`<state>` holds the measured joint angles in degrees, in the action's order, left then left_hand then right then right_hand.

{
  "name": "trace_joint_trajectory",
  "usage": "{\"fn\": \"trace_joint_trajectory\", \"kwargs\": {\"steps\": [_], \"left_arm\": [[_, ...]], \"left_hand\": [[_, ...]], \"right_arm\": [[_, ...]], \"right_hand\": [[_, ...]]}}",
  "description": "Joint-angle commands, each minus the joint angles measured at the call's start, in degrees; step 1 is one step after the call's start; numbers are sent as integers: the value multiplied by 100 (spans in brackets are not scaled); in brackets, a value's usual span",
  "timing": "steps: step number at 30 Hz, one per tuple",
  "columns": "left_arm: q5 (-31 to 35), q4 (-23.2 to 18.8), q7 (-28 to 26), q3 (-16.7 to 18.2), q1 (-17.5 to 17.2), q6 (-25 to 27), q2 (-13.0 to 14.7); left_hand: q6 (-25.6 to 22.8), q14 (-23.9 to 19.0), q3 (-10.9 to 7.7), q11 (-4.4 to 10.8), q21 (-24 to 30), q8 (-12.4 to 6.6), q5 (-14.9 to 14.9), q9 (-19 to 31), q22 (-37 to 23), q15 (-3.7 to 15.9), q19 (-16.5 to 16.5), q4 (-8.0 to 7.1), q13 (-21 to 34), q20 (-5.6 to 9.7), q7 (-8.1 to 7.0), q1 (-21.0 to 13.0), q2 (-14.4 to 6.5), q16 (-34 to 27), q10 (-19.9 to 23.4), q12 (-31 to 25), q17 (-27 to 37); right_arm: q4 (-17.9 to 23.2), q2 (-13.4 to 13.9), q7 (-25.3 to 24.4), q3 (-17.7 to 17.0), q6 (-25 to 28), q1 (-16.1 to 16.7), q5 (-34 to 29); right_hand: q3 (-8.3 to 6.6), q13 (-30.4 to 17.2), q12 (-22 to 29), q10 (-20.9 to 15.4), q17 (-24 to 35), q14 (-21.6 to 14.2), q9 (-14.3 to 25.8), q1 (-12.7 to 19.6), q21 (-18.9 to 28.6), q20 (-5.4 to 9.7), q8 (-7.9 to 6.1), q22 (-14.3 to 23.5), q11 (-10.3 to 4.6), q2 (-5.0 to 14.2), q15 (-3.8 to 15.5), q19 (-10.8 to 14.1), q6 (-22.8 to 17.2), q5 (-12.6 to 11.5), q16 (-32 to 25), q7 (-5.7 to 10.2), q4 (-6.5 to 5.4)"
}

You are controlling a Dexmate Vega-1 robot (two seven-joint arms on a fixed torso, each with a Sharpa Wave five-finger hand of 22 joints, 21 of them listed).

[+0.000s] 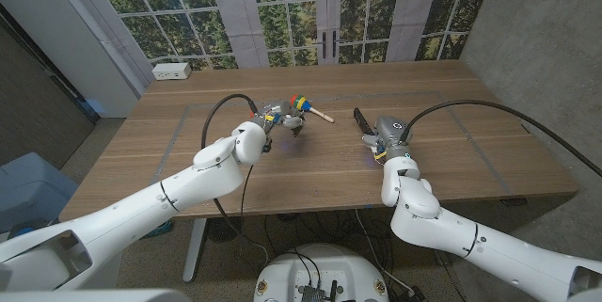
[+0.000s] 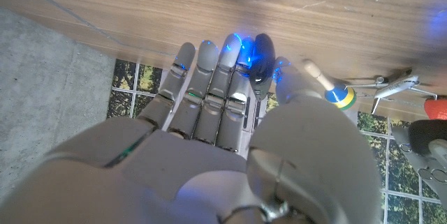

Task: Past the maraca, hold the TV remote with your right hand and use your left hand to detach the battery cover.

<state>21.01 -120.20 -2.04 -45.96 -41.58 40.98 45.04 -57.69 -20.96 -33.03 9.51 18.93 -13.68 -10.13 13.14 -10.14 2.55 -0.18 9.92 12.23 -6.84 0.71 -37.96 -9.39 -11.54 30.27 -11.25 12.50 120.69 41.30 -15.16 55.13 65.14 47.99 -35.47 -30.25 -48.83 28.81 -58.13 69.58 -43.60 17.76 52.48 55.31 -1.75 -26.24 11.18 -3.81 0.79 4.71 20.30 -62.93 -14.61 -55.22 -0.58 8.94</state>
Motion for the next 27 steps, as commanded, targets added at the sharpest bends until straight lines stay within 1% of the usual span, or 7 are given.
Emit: {"fn": "trace_joint_trajectory", "kwargs": {"steps": [1,4,9,11,16,24,27], "left_arm": [[248,107,350,-183,152,45,-31],[329,141,433,-243,193,76,-42],[552,193,599,-398,299,164,-60],[521,220,702,-396,324,142,-66],[695,281,881,-520,417,190,-81],[1068,343,1267,-775,607,347,-117],[1224,346,1456,-876,683,472,-142]], "left_hand": [[-262,-20,24,13,-13,24,-14,7,7,553,47,4,2,-1,-203,-75,-17,-21,2,-39,-10],[-262,-17,26,11,-19,29,-14,5,7,555,49,5,-2,-3,-204,-79,-18,-21,6,-42,-14],[-259,-15,32,13,-34,44,-15,-1,7,551,52,6,-11,-13,-212,-88,-17,-23,7,-46,-26],[-244,-14,36,14,-35,57,-14,-4,7,552,72,5,-16,-4,-207,-92,-17,-25,2,-46,-31],[-218,-9,53,-31,-52,84,-9,-11,7,554,92,-12,-28,9,-202,-88,-30,-32,-18,-44,-38],[-199,33,70,-37,-91,112,-6,-19,7,519,74,-22,-41,-26,-185,-89,-39,-25,-52,-38,-49],[-158,49,78,-24,-106,136,-5,-22,7,512,74,-22,-46,-28,-219,-89,-36,-23,-62,-38,-55]], "right_arm": [[-7,55,585,417,443,-464,37],[-36,58,712,581,596,-625,37],[-100,51,759,757,722,-790,91],[-122,51,848,868,818,-909,124],[-179,33,989,1163,1095,-1197,210],[-216,26,954,1515,1405,-1536,475],[-201,36,880,1609,1485,-1618,597]], "right_hand": [[-358,-1,-7,22,-5,23,-8,119,30,-7,-2,4,-126,180,760,-21,-105,-13,30,144,45],[-363,24,-27,41,-38,42,-18,105,32,-3,6,1,-138,193,757,-32,-98,-8,65,164,36],[-372,81,-66,68,-114,71,-49,73,33,-7,24,-7,-181,195,763,-73,-91,13,153,252,38],[-375,83,-78,99,-122,75,-61,56,34,-9,33,-10,-202,189,759,-85,-84,22,176,270,36],[-385,96,-88,111,-154,95,-78,38,30,-11,56,-14,-208,183,759,-115,-44,35,229,317,38],[-391,135,-123,152,-202,122,-113,-23,36,-25,87,-23,-236,194,752,-143,2,69,322,343,21],[-378,142,-139,184,-241,136,-126,-71,39,-27,97,-26,-245,202,746,-151,18,86,369,377,-2]]}}
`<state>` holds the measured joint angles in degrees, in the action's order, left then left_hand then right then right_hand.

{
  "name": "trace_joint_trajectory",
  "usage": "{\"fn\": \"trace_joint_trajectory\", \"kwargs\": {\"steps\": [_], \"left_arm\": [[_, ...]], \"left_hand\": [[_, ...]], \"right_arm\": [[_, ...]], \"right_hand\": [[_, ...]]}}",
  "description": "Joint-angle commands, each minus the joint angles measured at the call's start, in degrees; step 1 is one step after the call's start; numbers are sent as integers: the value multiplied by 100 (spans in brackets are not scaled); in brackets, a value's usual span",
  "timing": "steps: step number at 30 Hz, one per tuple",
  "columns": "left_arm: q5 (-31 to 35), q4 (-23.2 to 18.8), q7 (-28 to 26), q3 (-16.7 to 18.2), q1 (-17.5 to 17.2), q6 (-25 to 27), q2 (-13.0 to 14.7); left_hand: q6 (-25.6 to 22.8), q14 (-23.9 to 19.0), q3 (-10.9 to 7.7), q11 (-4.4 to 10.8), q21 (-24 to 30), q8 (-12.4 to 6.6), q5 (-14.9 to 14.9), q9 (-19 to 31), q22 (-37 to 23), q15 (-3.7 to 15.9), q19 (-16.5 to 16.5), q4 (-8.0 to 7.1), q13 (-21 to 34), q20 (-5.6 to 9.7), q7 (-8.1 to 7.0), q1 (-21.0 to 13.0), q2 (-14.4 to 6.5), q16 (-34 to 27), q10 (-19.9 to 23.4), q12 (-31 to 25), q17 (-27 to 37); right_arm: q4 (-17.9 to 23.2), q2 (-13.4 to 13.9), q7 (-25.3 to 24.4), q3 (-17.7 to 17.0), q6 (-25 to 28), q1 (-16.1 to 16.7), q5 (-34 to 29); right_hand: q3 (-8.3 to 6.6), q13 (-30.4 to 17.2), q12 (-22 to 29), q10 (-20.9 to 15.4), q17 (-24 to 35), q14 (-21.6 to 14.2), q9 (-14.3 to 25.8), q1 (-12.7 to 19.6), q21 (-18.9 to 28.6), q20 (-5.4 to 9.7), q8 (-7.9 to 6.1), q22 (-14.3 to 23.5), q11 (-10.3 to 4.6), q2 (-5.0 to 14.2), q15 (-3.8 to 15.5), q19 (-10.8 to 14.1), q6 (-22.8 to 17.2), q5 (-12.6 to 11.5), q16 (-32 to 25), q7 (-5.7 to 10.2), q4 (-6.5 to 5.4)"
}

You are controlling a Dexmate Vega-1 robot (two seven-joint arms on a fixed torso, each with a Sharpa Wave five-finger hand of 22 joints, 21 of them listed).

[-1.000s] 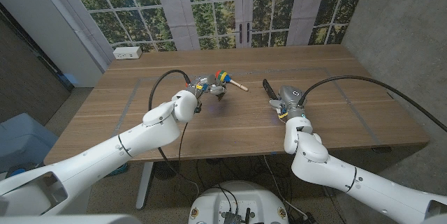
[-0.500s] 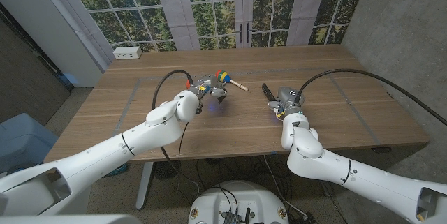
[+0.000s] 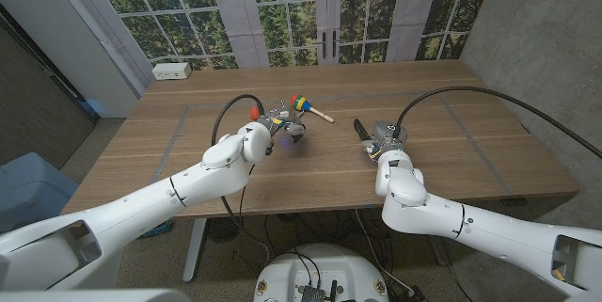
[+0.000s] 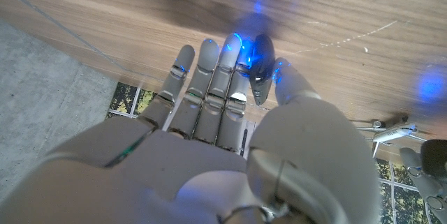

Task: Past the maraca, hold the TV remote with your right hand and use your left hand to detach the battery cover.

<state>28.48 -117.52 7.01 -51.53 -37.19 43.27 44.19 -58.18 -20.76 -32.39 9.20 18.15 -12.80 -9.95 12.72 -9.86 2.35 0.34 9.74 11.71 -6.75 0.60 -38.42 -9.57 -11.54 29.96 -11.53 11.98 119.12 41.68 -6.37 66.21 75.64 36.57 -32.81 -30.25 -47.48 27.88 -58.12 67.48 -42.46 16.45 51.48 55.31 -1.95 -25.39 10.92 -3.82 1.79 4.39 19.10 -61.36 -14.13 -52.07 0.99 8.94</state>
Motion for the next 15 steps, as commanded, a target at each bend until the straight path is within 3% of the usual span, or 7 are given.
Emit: {"fn": "trace_joint_trajectory", "kwargs": {"steps": [1,7,9,11,13,15], "left_arm": [[585,85,630,-392,292,300,-64],[938,116,1045,-606,453,551,-122],[1066,132,1171,-679,501,667,-156],[1162,153,1346,-747,566,778,-183],[1091,176,1542,-766,658,477,-78],[1155,184,1668,-782,686,533,-100]], "left_hand": [[-82,48,18,-4,-37,63,-23,18,-21,531,19,0,3,-36,-228,-46,-14,-17,-57,-2,-7],[45,142,97,15,-109,129,-20,-3,-21,511,19,50,-18,-28,-312,-43,154,16,-152,11,-56],[367,236,188,-12,-194,224,-26,-26,-26,476,8,48,-32,-21,-213,-38,279,30,-310,32,-80],[526,306,263,-26,-256,246,-18,-39,-27,456,-27,26,-37,-33,-146,8,361,39,-419,45,-85],[794,382,367,-76,-334,276,-9,-63,-30,432,-67,6,-40,-48,-72,85,473,41,-528,43,-89],[1219,532,480,-154,-433,313,-5,-97,-35,378,-123,-27,-42,-94,-102,187,561,52,-753,59,-86]], "right_arm": [[-44,3,7,520,434,-484,318],[-59,-47,340,438,434,-354,-143],[-72,-73,623,410,434,-304,-429],[-85,-99,863,366,434,-247,-671],[-89,-127,1063,295,434,-171,-878],[-80,-133,1248,240,434,-116,-1037]], "right_hand": [[-375,13,-53,194,-37,19,1,23,43,-7,18,0,-264,105,782,-26,-126,42,60,232,-3],[-379,61,-103,249,-60,53,-25,-18,48,-11,64,-5,-287,105,787,-42,-26,65,134,292,3],[-385,82,-150,341,-67,88,-38,-49,53,-15,82,-8,-298,86,779,-45,12,75,185,300,7],[-305,73,-200,479,-101,124,-59,-179,45,-57,146,-10,-331,30,748,-93,161,119,235,307,-31],[-127,127,-321,703,-142,226,-85,-420,38,-104,268,-12,-276,-35,732,-139,428,208,279,297,-107],[30,144,-395,860,-145,312,-108,-603,32,-148,385,-15,-267,-94,713,-155,684,301,275,277,-143]]}}
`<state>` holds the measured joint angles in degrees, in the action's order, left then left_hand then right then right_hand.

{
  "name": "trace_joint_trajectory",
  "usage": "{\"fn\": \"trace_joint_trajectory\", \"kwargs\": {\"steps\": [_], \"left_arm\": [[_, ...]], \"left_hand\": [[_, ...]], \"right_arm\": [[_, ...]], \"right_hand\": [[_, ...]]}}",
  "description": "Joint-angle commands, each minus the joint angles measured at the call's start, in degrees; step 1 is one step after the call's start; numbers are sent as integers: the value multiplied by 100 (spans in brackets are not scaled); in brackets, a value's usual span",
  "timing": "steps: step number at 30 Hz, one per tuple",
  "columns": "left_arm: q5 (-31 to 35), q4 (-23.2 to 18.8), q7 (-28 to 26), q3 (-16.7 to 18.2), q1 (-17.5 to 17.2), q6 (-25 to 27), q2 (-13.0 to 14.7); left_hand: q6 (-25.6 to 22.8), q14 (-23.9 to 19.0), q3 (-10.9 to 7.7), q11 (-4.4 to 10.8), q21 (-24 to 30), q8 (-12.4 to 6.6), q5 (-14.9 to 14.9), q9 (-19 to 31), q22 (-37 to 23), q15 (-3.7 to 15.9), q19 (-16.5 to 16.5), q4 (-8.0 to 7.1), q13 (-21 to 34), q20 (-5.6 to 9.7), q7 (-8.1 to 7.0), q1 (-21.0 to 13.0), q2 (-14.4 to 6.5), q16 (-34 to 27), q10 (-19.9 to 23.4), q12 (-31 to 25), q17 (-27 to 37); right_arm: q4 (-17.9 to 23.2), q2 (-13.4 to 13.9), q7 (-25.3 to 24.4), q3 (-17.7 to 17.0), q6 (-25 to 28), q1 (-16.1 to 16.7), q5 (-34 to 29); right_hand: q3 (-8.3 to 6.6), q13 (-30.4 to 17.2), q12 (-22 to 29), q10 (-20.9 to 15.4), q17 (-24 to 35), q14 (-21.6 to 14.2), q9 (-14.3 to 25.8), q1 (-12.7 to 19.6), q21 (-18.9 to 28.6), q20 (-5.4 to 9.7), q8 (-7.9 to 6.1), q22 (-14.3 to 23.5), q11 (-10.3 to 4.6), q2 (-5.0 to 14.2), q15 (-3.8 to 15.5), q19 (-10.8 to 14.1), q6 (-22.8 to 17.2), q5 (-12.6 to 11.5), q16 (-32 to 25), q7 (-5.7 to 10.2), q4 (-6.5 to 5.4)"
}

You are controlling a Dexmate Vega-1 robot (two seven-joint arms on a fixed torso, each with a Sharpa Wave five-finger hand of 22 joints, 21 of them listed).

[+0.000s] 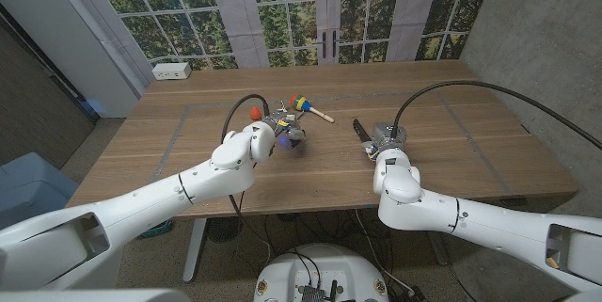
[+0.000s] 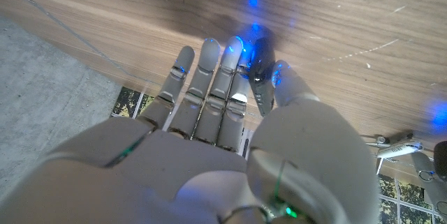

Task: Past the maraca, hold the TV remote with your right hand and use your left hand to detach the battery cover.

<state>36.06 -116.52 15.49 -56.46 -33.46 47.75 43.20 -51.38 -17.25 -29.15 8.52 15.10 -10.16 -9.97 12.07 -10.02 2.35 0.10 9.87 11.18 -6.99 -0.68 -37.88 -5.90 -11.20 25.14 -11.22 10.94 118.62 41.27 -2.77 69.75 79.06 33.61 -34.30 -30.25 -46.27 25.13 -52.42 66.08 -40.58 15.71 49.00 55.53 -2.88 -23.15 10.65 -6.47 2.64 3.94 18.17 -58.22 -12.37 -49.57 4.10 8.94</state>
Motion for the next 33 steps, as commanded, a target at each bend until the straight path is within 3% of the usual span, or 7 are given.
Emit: {"fn": "trace_joint_trajectory", "kwargs": {"steps": [1,4,8,14,20,24,33], "left_arm": [[423,83,843,-287,312,77,-2],[452,65,878,-240,282,51,-8],[472,39,928,-180,239,-3,-4],[386,-28,835,16,102,-172,32],[207,-163,568,319,-133,-418,135],[-128,-230,233,667,-378,-735,227],[-1201,-86,-1144,1633,-1140,-2276,450]], "left_hand": [[754,256,213,-86,-170,53,3,-46,-22,345,-126,-54,11,-77,-21,196,246,27,-362,30,18],[1511,406,352,-160,-273,65,11,-83,-29,291,-199,-69,12,-107,-172,350,386,29,-590,23,10],[2340,571,457,-209,-347,80,15,-115,-34,206,-297,-77,14,-168,-156,475,497,37,-867,37,3],[3998,991,558,-433,-400,70,12,-150,-42,42,-529,-98,16,-261,-308,692,568,51,-1604,58,11],[5279,1536,596,-514,-411,69,9,-163,-51,-122,-784,-122,14,-355,-365,909,565,84,-2506,106,21],[5744,1913,640,-604,-417,58,8,-168,-56,-247,-917,-156,7,-355,-437,1086,582,107,-2910,98,24],[6501,2714,800,-625,-412,30,-7,-178,-68,-311,-1188,-343,-24,-194,-748,1734,552,130,-3740,101,25]], "right_arm": [[-27,-101,961,-149,92,210,-950],[25,-83,882,-212,92,284,-922],[166,-1,545,-294,35,367,-612],[271,60,113,-349,43,414,-219],[426,167,-175,-498,-82,457,260],[634,312,-206,-922,-411,624,837],[758,600,-1366,-2621,-2766,1994,2040]], "right_hand": [[181,62,-233,519,-46,222,-51,-569,-15,-102,259,10,1,-215,710,-120,560,194,51,-60,-211],[396,203,-552,1078,-433,552,-98,-958,-62,-202,561,9,73,-234,592,-187,1175,245,378,-126,-296],[386,573,-1203,1977,-1641,1217,-188,-1371,-228,-300,1005,-12,243,-314,421,-407,2191,216,1625,-225,-197],[480,774,-1477,2870,-2036,1851,-231,-1542,-342,-363,1272,-23,366,-425,144,-537,3121,209,2221,-367,-123],[706,992,-1504,3697,-2235,2582,-283,-1788,-532,-479,1264,-37,653,-508,-236,-734,3888,167,2654,-575,-143],[958,1169,-1473,4109,-2390,3070,-312,-2276,-808,-691,1244,-50,776,-562,-524,-1105,4195,139,2961,-669,-312],[1244,1437,-1431,4459,-2582,3504,-354,-2910,-1226,-872,1197,-62,896,-528,-586,-1590,4441,103,3263,-596,-536]]}}
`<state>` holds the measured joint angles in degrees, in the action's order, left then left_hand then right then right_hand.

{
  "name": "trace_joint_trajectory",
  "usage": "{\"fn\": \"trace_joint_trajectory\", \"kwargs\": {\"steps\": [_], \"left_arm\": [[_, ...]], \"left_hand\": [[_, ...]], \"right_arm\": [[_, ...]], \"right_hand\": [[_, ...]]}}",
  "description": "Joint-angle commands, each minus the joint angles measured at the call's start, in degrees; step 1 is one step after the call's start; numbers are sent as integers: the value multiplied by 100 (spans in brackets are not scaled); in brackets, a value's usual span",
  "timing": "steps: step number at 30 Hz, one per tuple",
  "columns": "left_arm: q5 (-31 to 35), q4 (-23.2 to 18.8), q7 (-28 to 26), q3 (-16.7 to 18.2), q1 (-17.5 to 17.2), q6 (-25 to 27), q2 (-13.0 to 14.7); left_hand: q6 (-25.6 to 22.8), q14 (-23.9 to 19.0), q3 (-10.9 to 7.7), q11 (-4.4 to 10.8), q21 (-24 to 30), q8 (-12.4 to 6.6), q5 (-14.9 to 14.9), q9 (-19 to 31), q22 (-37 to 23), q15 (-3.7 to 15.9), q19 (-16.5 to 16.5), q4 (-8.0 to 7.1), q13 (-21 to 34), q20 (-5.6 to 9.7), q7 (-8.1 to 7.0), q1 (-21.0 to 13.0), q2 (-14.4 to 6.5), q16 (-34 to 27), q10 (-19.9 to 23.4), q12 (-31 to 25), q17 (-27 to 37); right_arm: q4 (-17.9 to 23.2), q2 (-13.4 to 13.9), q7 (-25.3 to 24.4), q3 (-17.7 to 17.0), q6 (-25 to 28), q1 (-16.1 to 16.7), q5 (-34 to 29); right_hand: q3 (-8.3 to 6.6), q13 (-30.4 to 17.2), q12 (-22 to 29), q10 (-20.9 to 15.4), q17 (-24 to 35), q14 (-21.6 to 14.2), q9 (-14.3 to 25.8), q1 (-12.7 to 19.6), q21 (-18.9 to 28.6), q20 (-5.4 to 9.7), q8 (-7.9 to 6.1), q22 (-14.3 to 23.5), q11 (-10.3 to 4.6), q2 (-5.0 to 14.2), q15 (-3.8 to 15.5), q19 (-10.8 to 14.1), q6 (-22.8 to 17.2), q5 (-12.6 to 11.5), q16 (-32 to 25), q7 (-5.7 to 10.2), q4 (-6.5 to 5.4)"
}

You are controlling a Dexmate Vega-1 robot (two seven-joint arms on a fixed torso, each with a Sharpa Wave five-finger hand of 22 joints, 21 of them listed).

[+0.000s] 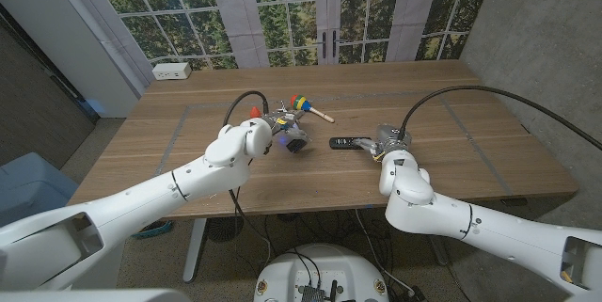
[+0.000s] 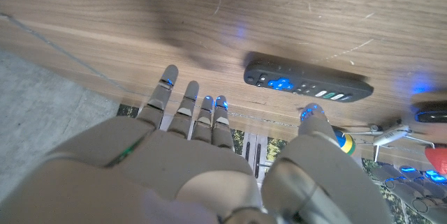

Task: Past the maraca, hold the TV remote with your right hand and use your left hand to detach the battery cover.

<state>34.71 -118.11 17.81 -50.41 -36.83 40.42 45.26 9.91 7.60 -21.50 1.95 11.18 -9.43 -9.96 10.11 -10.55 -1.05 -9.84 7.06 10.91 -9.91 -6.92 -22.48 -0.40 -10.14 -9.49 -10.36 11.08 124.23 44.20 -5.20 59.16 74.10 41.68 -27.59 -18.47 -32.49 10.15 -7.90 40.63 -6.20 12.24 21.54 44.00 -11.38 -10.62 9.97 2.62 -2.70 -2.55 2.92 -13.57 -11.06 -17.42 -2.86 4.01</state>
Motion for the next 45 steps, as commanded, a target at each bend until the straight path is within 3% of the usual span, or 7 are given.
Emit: {"fn": "trace_joint_trajectory", "kwargs": {"steps": [1,8,14,22,26,36,45], "left_arm": [[-1152,142,-1589,1114,-892,-1791,254],[-1679,632,-2467,1543,-1263,-3125,213],[-2269,967,-2826,1867,-1521,-3868,48],[-3120,1492,-2792,2169,-1672,-4996,-112],[-3244,1627,-2786,2258,-1702,-5299,-148],[-3949,2234,-2574,2539,-1775,-6489,-317],[-4923,2600,-2057,2776,-1879,-7133,-455]], "left_hand": [[383,255,53,40,-17,-51,-9,17,-15,28,-207,-93,-1,155,-164,265,-9,13,-324,15,14],[189,404,114,174,78,-140,-51,-1,-10,229,-15,-294,-39,556,-371,753,-216,-28,-401,-44,-13],[45,449,99,214,107,-163,-84,-10,0,339,104,-429,-62,670,-396,995,-434,-36,-408,-54,-32],[-368,170,9,265,195,-191,-153,-29,20,518,513,-630,-92,961,-332,1344,-768,-97,-41,-146,-87],[-678,35,-165,229,194,-227,-151,-36,33,504,643,-623,-99,962,-227,1313,-947,-85,187,-179,-118],[-912,-312,-711,261,247,-148,-118,-34,41,550,1097,-681,-108,1265,108,1184,-1150,-85,629,-185,-124],[-1148,-458,-1317,144,248,-141,-145,-29,41,580,1328,-987,-105,1518,294,1093,-1214,-75,838,-146,-106]], "right_arm": [[171,318,-1231,-1679,-2517,1296,1453],[-161,297,-1789,-2178,-3995,1760,1765],[-643,214,-2102,-2487,-5432,2005,1977],[-1187,-3,-2077,-2725,-6790,2090,2238],[-1360,-175,-2096,-2788,-7148,2104,2273],[-1828,-671,-1934,-2959,-8130,2130,2808],[-2238,-1072,-1599,-3153,-8862,2071,3528]], "right_hand": [[82,79,80,-16,-53,55,-11,-200,-85,-30,-68,5,-29,8,118,-54,-48,-29,53,122,-54],[146,242,97,-71,-185,244,-41,-423,-201,213,-156,-5,-92,116,171,-44,-305,-22,203,303,-137],[37,453,113,-185,-375,244,-79,-445,-306,599,-130,-19,-166,473,263,71,-388,-18,300,491,-150],[-127,805,141,-473,-707,53,-120,-817,-432,1193,-109,-30,-288,1081,492,399,-535,20,403,729,-422],[-176,897,139,-531,-797,36,-127,-912,-476,1344,-137,-34,-318,1185,600,461,-679,21,439,671,-510],[-326,1029,147,-653,-934,-20,-136,-965,-534,1510,-128,-38,-340,1334,673,568,-769,-1,478,548,-620],[-480,1147,168,-794,-1051,-91,-142,-1007,-617,1575,-161,-41,-307,1361,757,579,-962,-19,497,445,-733]]}}
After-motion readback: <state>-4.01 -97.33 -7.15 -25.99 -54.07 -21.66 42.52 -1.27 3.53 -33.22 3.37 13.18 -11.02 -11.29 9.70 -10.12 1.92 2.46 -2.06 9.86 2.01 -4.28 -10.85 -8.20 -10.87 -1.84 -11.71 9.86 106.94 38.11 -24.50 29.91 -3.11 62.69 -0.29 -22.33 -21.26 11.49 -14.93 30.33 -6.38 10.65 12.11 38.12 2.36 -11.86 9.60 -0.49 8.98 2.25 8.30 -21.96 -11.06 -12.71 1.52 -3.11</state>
